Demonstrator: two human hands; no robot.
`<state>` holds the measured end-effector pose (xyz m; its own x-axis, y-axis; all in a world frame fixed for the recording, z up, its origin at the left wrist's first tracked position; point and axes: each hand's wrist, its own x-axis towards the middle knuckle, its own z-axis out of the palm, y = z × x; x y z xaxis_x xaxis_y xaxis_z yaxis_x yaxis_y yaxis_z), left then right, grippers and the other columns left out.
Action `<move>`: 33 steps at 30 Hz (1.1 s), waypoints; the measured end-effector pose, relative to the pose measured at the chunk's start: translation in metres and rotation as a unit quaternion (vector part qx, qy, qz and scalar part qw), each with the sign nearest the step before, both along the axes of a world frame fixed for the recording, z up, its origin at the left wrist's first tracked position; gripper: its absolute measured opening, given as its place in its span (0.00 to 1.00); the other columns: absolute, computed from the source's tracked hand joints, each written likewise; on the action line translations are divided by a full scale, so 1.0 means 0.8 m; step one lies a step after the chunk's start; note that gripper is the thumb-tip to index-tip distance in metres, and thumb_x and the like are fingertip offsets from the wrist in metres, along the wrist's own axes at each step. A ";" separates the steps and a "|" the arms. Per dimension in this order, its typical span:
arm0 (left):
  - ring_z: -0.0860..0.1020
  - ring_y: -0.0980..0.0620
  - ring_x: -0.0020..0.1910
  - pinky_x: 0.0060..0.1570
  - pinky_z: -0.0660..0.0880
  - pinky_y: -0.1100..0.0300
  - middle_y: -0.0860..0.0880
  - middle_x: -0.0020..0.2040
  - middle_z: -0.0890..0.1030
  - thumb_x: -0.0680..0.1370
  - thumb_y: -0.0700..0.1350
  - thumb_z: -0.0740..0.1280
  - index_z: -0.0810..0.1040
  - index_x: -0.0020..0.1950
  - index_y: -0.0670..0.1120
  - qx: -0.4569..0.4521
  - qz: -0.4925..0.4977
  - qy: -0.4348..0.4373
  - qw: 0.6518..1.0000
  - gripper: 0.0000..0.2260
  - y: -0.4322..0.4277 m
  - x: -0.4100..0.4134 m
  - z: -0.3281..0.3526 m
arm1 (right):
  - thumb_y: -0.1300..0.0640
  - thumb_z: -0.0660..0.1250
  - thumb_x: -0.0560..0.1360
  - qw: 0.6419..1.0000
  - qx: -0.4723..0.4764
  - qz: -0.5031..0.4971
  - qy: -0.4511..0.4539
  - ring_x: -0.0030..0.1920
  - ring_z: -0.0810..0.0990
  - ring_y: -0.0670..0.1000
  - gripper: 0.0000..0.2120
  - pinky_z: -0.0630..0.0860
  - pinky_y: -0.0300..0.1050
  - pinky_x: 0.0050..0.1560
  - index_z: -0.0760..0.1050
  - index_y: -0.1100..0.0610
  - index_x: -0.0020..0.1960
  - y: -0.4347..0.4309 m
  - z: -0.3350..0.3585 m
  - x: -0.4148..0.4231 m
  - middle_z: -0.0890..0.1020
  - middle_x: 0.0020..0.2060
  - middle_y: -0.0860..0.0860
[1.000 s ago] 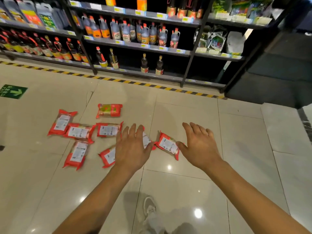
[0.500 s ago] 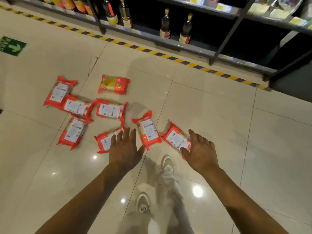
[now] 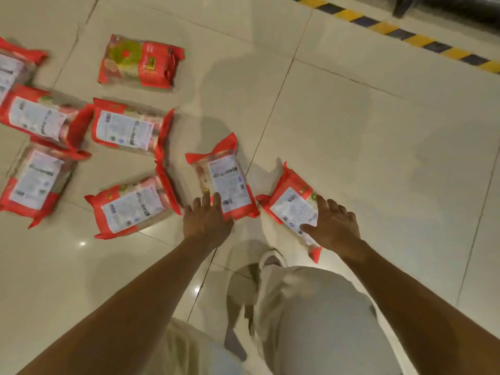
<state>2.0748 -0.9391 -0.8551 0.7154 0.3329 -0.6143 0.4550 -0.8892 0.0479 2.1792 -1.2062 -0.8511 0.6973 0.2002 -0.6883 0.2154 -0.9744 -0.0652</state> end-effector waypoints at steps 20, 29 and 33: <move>0.86 0.44 0.40 0.33 0.82 0.54 0.42 0.48 0.86 0.52 0.48 0.87 0.79 0.57 0.38 -0.291 0.502 -0.092 0.809 0.37 0.056 0.043 -0.191 | 0.39 0.80 0.63 0.974 0.076 -0.197 0.078 0.57 0.80 0.57 0.38 0.73 0.47 0.53 0.64 0.54 0.61 0.016 -0.166 0.055 0.78 0.51 0.48; 0.85 0.50 0.46 0.42 0.84 0.47 0.51 0.50 0.85 0.51 0.52 0.85 0.77 0.56 0.47 -0.253 0.399 -0.270 0.839 0.36 0.062 0.033 0.117 | 0.43 0.81 0.65 0.901 0.269 -0.326 -0.097 0.48 0.80 0.57 0.32 0.76 0.52 0.48 0.64 0.49 0.58 0.077 0.181 0.053 0.80 0.51 0.50; 0.84 0.46 0.51 0.47 0.83 0.41 0.48 0.54 0.82 0.52 0.54 0.84 0.70 0.54 0.57 -0.281 0.421 -0.364 0.782 0.36 0.087 0.023 0.396 | 0.41 0.79 0.66 0.868 0.353 -0.304 -0.171 0.49 0.80 0.58 0.32 0.76 0.52 0.48 0.62 0.49 0.58 0.127 0.472 0.058 0.80 0.51 0.49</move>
<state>2.0934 -0.8692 -0.5381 0.6165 0.6975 -0.3652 0.5386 -0.0353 0.8418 2.2258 -1.1042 -0.4737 0.9614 0.0109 -0.2750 -0.2003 -0.6573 -0.7265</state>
